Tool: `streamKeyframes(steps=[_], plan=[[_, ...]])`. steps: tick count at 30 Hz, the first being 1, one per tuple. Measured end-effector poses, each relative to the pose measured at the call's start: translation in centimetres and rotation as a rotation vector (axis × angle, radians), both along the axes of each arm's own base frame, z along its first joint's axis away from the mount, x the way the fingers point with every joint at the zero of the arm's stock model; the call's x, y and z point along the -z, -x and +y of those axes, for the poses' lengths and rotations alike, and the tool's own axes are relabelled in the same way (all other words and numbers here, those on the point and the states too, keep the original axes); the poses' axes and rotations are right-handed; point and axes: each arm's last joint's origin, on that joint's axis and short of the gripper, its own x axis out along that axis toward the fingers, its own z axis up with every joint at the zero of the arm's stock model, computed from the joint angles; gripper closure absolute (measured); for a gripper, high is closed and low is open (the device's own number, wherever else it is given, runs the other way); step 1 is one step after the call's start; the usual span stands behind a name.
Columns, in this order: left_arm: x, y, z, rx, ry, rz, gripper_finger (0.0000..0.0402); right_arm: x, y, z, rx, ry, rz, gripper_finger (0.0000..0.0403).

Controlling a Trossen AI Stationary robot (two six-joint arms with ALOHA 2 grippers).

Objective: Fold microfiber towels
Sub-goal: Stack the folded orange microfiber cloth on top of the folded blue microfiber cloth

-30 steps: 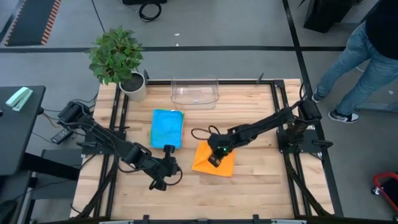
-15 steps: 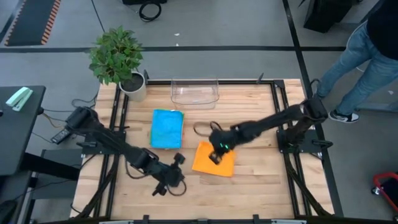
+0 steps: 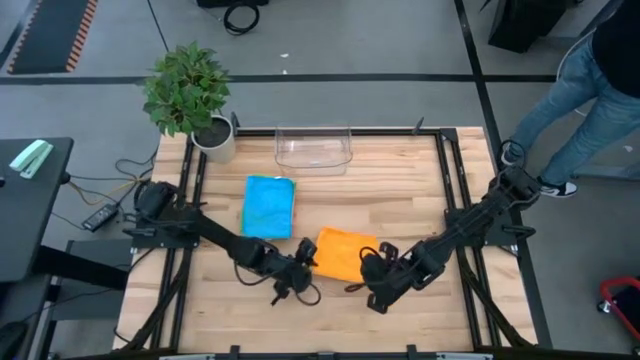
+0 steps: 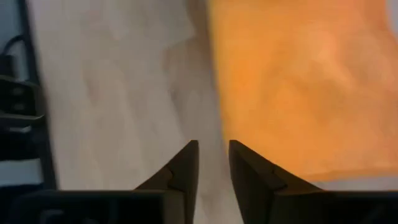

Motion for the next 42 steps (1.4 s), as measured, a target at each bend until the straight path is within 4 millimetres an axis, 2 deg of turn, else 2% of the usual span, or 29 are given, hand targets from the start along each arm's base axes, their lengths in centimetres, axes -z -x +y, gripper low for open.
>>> streamKeyframes(steps=[5,12,15,18,24,31,35,39,42], plan=[[1.5,-0.6,1.1,0.0,0.042,0.068,0.019,0.2,0.4,-0.1,0.082,-0.007,0.027,0.0279],[2.4,-1.0,1.9,-0.028,0.046,0.091,0.0214,0.1,0.4,0.3,0.08,-0.028,0.004,0.0268],[2.5,-1.1,2.1,-0.032,0.048,0.097,0.0246,0.5,0.5,1.6,-0.08,0.039,-0.026,0.027],[2.6,-1.1,2.2,-0.034,0.049,0.101,0.0294,1.8,0.9,2.7,-0.212,0.165,-0.006,0.0269],[2.7,-1.1,2.3,-0.058,0.049,0.103,0.0387,4.4,0.4,2.9,-0.265,0.257,0.07,0.0243],[2.7,-1.1,2.5,-0.088,0.061,0.102,0.0371,5.5,-0.2,2.0,-0.239,0.298,0.111,0.022],[2.7,-1.1,2.5,-0.089,0.059,0.102,0.0385,5.5,-0.4,1.6,-0.2,0.328,0.101,0.0219],[2.7,-1.1,2.6,-0.091,0.061,0.102,0.0392,7.0,-0.7,1.8,-0.206,0.311,0.141,0.0219],[2.7,-1.1,2.7,-0.111,0.078,0.101,0.0378,8.2,-0.7,2.5,-0.224,0.315,0.149,0.0219]])
